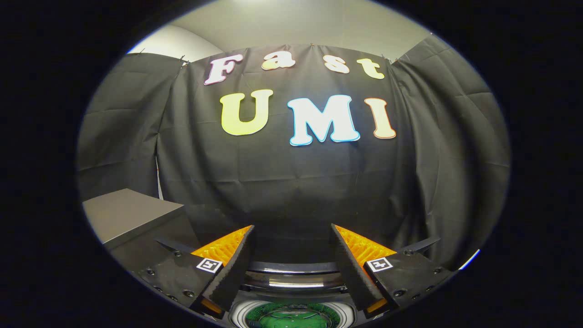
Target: Put the clothes into the washing machine and then close the washing machine lid.
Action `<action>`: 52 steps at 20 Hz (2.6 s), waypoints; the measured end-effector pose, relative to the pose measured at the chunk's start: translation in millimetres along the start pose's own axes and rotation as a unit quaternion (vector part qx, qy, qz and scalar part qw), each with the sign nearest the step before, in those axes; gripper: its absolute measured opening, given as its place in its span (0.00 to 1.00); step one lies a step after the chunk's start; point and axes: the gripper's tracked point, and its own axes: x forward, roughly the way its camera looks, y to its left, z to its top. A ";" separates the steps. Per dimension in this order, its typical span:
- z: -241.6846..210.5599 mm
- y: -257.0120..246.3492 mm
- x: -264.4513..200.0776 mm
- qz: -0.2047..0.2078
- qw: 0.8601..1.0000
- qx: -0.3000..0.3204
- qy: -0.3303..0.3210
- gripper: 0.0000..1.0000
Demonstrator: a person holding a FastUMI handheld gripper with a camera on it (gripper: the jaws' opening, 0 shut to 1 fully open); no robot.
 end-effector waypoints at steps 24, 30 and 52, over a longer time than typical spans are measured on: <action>-80.6 19.8 -103.4 0.014 1.000 -0.006 0.026 0.98; -39.1 21.0 -135.9 -0.016 1.000 -0.001 -0.007 0.98; 32.7 59.9 -301.6 -0.046 0.995 -0.007 -0.093 0.98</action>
